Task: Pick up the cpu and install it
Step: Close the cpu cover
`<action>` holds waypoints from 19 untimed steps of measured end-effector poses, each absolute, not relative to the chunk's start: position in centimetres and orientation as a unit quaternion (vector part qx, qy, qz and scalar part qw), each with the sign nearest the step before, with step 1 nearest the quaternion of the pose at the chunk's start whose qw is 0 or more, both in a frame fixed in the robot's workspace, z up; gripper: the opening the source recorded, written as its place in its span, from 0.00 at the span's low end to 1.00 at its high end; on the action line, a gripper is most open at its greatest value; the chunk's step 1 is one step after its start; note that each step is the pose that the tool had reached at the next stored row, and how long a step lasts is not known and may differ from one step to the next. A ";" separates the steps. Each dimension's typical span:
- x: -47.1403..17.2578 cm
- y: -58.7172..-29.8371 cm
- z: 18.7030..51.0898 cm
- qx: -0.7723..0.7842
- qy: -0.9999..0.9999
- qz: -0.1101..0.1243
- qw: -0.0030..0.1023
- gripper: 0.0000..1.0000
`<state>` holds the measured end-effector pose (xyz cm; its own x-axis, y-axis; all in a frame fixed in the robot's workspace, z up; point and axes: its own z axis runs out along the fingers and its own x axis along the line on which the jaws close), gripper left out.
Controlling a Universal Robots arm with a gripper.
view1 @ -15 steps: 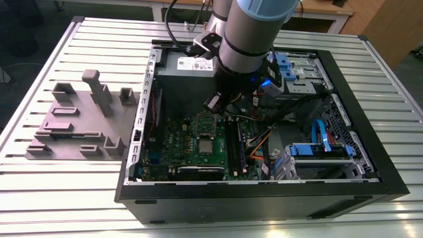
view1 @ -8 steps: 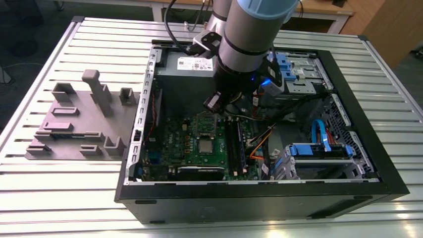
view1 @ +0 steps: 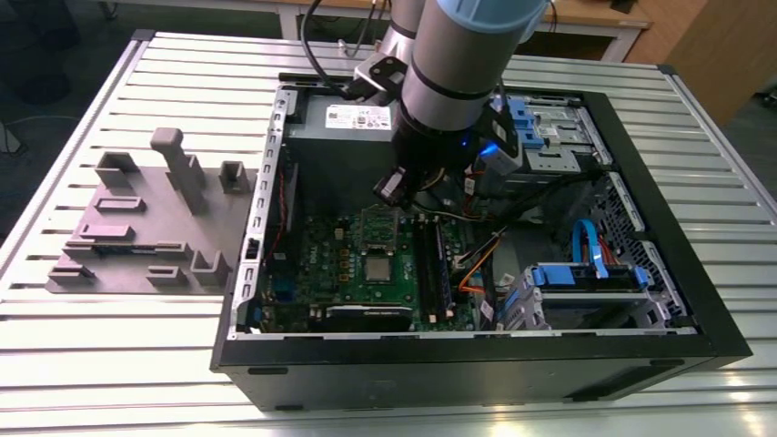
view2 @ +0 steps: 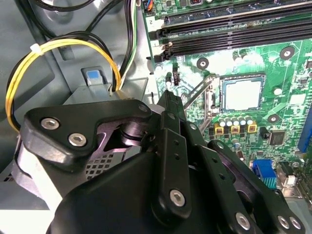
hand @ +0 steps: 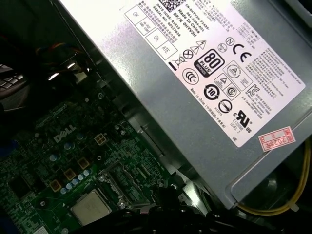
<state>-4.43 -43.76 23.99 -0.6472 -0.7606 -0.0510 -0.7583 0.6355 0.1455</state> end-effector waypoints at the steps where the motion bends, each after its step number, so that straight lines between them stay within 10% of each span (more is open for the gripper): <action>1: -4.4 -43.8 24.0 0.420 -0.904 -0.077 0.008 0.10; 19: -4.5 -43.9 24.4 0.420 -0.904 -0.077 0.008 0.10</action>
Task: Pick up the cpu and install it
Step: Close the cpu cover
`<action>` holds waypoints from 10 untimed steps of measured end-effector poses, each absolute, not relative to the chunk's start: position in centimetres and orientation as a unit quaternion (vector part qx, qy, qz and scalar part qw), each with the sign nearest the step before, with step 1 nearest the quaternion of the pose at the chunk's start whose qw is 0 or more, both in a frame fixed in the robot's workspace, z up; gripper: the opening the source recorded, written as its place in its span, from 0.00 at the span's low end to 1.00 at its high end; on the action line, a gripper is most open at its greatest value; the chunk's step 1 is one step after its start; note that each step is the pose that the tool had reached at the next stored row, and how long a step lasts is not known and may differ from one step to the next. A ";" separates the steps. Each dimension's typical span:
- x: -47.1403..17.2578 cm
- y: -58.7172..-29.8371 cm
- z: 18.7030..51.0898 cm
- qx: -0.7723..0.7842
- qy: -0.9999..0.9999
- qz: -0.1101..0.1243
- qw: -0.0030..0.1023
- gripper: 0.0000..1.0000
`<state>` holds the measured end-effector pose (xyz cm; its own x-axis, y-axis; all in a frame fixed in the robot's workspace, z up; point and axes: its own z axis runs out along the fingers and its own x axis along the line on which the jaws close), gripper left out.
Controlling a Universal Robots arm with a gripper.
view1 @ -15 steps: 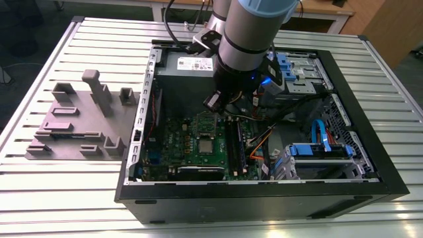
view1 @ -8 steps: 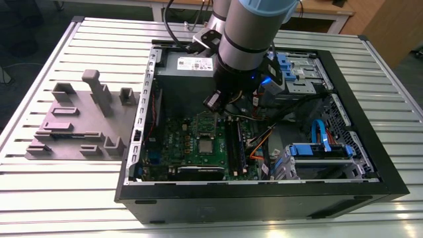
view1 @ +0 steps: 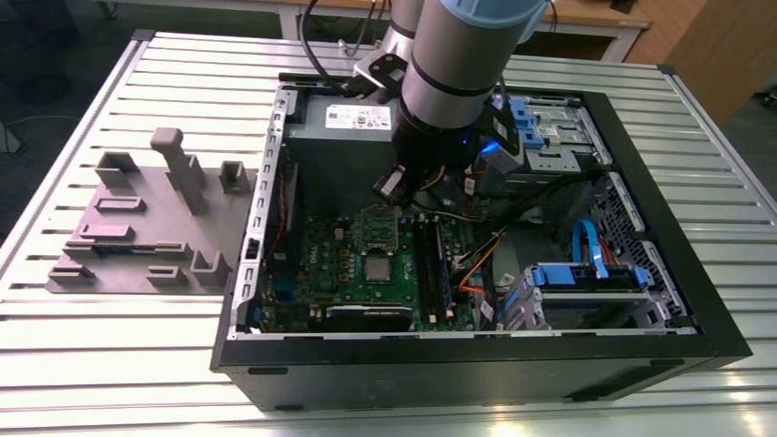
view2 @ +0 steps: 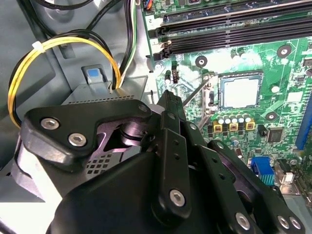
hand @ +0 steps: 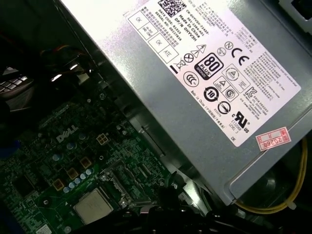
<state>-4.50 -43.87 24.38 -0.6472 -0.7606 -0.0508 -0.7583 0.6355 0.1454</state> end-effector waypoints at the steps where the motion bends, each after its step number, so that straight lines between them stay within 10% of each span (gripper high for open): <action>1: -4.5 -43.9 24.4 0.420 -0.904 -0.077 0.008 0.10; 10: -4.5 -44.5 24.4 0.420 -0.904 -0.077 0.008 0.10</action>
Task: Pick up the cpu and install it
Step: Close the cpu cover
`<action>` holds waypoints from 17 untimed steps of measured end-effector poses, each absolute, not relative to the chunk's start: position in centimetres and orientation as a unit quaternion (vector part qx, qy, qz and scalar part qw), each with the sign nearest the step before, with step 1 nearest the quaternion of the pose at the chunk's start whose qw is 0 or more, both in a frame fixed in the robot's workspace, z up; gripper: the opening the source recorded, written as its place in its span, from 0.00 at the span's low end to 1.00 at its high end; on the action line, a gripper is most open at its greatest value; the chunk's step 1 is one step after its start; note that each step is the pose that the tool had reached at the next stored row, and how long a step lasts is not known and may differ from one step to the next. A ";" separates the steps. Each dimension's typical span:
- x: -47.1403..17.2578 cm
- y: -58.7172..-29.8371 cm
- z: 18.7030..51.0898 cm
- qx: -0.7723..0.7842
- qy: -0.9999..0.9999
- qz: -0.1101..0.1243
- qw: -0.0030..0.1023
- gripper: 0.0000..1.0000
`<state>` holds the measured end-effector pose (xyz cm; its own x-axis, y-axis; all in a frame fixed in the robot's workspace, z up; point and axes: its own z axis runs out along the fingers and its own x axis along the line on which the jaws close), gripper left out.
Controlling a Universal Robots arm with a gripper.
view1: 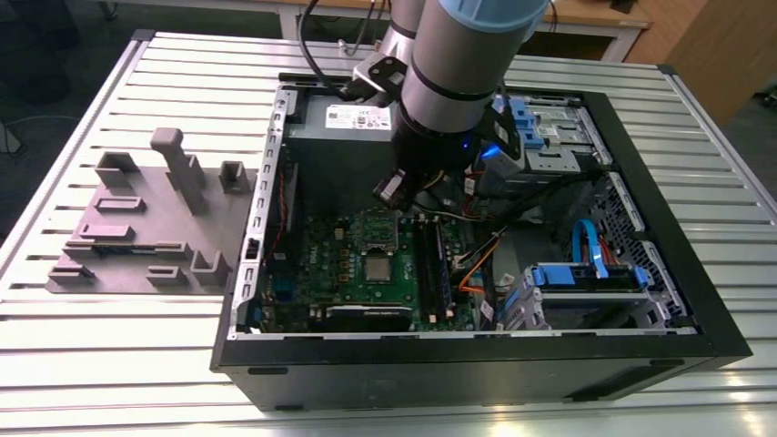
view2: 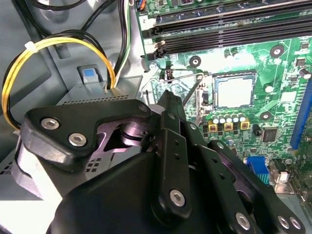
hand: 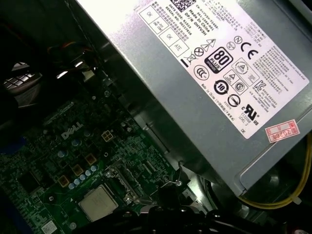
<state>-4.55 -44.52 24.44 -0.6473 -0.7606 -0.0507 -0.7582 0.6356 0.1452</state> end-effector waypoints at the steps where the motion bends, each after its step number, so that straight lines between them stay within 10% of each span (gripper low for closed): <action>1: -4.6 -44.6 24.4 0.420 -0.904 -0.077 0.008 0.10; 17: -4.6 -45.2 24.4 0.420 -0.904 -0.077 0.008 0.10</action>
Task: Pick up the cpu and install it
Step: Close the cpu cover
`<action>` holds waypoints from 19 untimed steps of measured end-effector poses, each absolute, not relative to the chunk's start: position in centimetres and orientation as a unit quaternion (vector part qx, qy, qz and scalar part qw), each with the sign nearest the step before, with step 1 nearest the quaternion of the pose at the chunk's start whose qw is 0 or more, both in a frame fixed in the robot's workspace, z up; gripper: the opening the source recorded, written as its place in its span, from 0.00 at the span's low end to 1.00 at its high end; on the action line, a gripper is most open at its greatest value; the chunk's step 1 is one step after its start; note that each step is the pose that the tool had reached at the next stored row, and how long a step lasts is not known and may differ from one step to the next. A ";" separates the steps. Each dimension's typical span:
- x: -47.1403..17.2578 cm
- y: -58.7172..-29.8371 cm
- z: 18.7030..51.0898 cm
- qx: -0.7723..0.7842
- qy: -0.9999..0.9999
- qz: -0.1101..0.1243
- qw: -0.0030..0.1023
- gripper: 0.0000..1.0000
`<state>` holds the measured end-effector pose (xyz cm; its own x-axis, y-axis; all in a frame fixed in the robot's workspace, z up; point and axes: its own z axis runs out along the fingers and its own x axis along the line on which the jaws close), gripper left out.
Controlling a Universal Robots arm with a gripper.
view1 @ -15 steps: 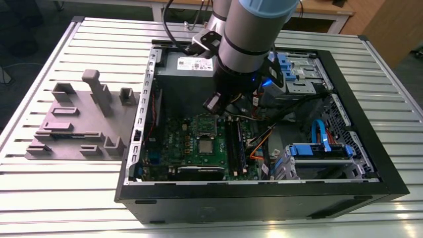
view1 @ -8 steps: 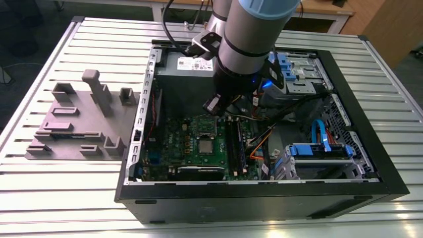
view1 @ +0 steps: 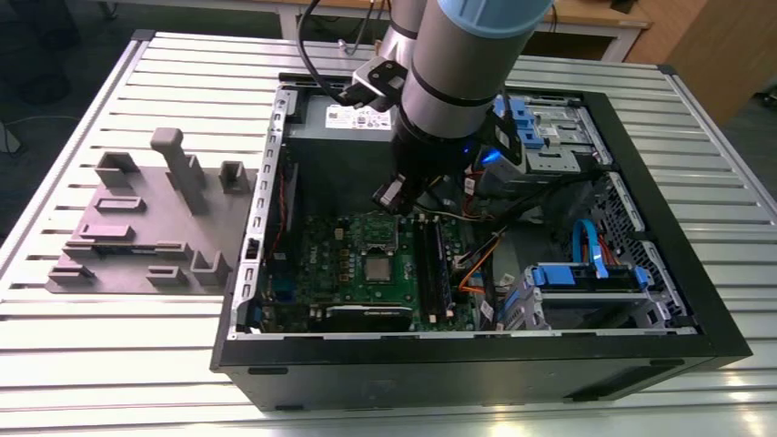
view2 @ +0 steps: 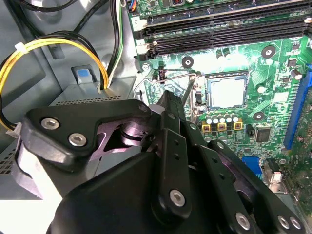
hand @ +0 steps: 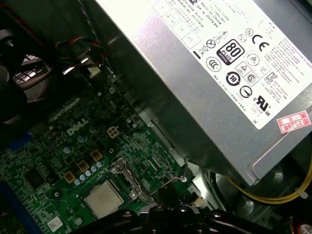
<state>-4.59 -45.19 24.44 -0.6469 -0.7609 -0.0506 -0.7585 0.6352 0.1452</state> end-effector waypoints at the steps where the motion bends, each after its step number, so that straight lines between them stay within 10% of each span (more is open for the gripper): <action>1: -4.6 -45.2 24.4 0.420 -0.904 -0.077 0.008 0.10; 19: -4.6 -46.0 24.4 0.420 -0.904 -0.077 0.008 0.10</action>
